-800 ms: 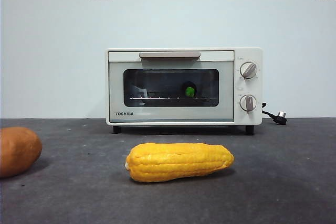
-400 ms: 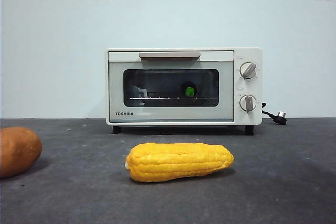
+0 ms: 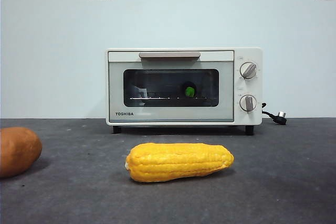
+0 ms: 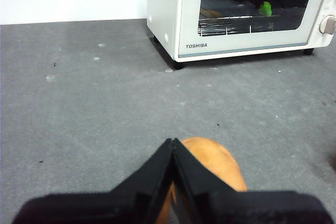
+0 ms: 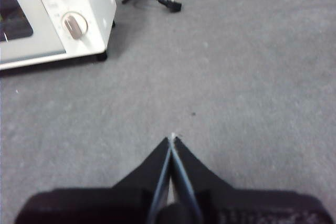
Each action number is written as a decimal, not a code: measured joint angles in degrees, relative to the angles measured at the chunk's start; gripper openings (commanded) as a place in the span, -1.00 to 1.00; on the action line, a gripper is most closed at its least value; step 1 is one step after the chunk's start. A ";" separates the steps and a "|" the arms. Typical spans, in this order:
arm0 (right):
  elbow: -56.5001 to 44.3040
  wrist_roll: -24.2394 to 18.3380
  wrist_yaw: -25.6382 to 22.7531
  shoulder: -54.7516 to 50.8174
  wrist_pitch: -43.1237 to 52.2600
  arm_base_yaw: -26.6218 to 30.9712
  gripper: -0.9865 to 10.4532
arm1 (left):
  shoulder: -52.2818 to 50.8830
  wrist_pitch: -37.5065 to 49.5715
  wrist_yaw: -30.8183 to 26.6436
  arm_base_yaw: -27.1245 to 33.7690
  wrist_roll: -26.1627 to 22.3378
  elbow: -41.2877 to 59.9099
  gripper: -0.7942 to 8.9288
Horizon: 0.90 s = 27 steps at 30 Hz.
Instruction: Take the eggplant from the table,put the eggplant in the oven
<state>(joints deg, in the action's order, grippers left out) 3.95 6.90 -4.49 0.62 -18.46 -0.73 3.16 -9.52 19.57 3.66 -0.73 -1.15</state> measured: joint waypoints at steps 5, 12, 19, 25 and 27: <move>-0.17 0.00 0.00 0.00 1.01 0.00 -0.83 | 0.00 0.00 0.00 0.00 0.04 0.00 -0.84; -0.48 -0.02 0.00 0.00 1.99 0.00 -0.83 | 0.00 0.00 0.00 0.00 0.33 0.00 -0.84; -2.47 0.00 -0.11 -0.02 7.48 0.00 -0.83 | 0.00 0.02 0.00 0.00 0.35 0.00 -0.84; -2.47 -0.02 -0.22 -0.02 7.52 0.00 -0.83 | 0.00 0.02 0.00 0.00 0.35 0.00 -0.84; -2.47 -0.02 -0.22 -0.02 7.52 0.00 -0.83 | 0.00 0.02 -0.02 0.00 0.35 0.00 -0.84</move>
<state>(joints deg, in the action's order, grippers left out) 1.48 6.87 -4.71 0.60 -10.94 -0.73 3.16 -9.50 19.55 3.66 -0.38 -1.15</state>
